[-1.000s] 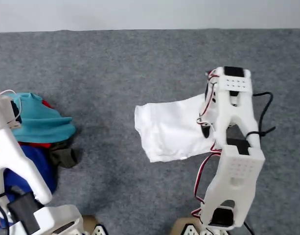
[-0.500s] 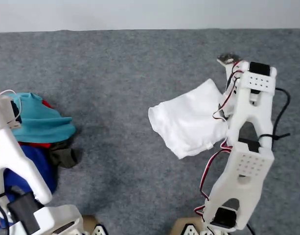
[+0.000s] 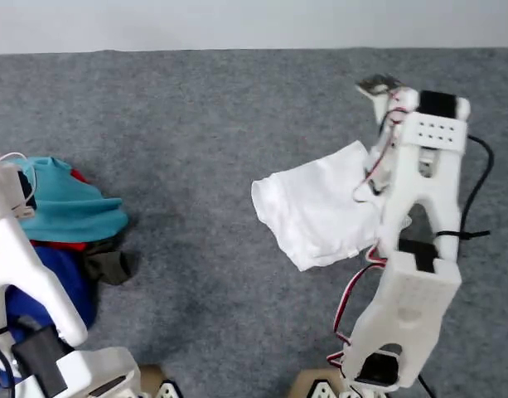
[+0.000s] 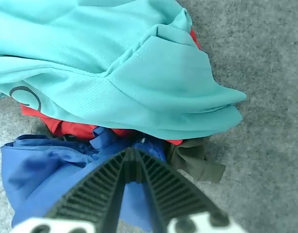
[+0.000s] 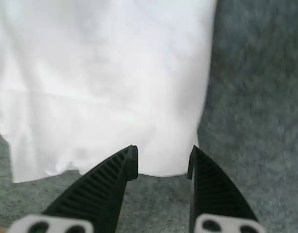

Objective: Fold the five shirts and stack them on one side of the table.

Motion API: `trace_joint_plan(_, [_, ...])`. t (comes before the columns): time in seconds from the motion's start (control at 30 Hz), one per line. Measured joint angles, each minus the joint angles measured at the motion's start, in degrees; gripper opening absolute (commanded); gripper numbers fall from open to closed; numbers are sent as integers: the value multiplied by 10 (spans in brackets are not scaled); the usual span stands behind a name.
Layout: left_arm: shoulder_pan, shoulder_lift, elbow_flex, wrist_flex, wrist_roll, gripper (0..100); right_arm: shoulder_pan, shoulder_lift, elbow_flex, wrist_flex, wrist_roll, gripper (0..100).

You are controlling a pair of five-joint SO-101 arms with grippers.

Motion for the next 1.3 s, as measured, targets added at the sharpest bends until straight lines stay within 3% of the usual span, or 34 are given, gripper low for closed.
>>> trace_joint_plan(0.07, [0,0,0,0,0,5,-31,2,0,0,0,7])
trace_joint_plan(0.53, [0,0,0,0,0,5,-200,149,-6,0,-22,10])
trace_joint_plan(0.8, [0,0,0,0,0,5,-190,104,-15,-7,-27,10])
trace_joint_plan(0.97, [0,0,28,0,0,5,-164,95,-15,-71,-31,10])
trace_joint_plan(1.3, [0,0,40,0,0,5,-195,149,-19,-144,-43,10])
